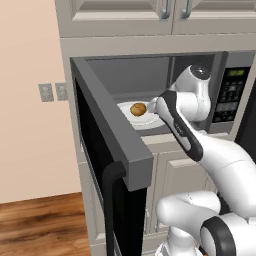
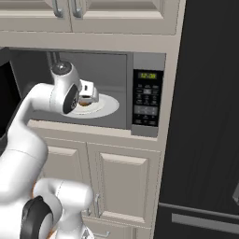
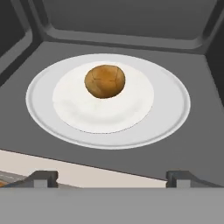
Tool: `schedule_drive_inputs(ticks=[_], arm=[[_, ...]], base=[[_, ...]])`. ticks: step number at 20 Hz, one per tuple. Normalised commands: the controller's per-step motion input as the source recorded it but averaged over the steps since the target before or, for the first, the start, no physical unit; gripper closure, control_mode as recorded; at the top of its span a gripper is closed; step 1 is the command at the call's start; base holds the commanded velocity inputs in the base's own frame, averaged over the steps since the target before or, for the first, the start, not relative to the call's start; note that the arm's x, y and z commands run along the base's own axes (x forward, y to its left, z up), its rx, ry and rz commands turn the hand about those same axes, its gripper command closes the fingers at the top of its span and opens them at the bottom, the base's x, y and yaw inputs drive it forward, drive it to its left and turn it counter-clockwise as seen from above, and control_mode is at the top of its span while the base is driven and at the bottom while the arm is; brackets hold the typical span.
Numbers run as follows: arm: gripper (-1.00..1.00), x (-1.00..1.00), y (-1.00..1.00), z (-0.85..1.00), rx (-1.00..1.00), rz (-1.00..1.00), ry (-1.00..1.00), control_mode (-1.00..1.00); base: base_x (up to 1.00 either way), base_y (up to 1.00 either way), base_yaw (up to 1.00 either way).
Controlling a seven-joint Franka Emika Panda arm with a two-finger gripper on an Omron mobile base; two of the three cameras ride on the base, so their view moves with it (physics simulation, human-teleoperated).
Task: Pick the potato from the microwave and place it on plate located on the counter.
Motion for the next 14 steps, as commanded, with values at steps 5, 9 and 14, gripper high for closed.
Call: schedule_drive_inputs(ticks=[5,9,14], arm=[[-1.0,0.61,0.47,0.0,0.0,-0.15,0.04,-1.0],[-1.0,0.48,0.35,0.0,0.0,-0.17,0.08,-1.0],[-1.0,0.32,0.13,-0.24,0.0,-0.09,0.04,-1.0]], base=[[0.0,0.0,0.0],[0.0,0.0,0.0],[0.0,0.0,0.0]])
